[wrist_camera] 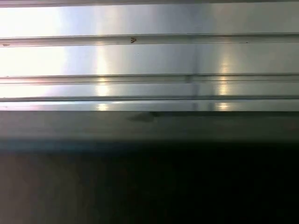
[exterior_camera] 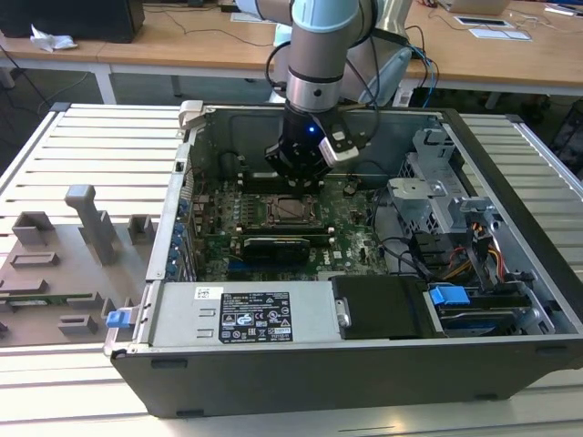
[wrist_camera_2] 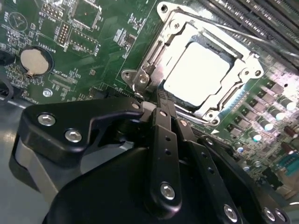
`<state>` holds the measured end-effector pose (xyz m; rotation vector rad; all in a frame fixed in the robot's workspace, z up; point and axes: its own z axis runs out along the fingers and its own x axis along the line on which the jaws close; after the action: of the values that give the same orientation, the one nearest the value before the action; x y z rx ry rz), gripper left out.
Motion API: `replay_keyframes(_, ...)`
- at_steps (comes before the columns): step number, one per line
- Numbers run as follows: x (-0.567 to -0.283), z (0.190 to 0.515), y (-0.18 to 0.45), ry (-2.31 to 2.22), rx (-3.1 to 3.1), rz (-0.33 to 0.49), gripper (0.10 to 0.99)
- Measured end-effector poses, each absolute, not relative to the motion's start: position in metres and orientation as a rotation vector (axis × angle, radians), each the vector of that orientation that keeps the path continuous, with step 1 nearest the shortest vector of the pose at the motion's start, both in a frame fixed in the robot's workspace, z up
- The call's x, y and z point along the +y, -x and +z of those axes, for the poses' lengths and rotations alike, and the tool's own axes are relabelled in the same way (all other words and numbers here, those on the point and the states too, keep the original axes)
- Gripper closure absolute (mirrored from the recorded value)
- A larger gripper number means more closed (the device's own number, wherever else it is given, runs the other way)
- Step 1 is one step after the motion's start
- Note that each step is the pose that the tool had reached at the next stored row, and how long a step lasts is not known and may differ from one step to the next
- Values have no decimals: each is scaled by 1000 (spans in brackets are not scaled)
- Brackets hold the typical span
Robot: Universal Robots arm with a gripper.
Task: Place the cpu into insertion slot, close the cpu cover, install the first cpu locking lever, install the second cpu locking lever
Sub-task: 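Install the first cpu locking lever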
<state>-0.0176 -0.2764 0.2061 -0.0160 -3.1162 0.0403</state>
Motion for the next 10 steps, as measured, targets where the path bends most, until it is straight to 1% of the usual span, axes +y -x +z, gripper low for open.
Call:
replay_keyframes(2,-280,216,18,16,-3121,40,980)
replay_keyframes(10,-305,217,20,16,-3126,40,980)
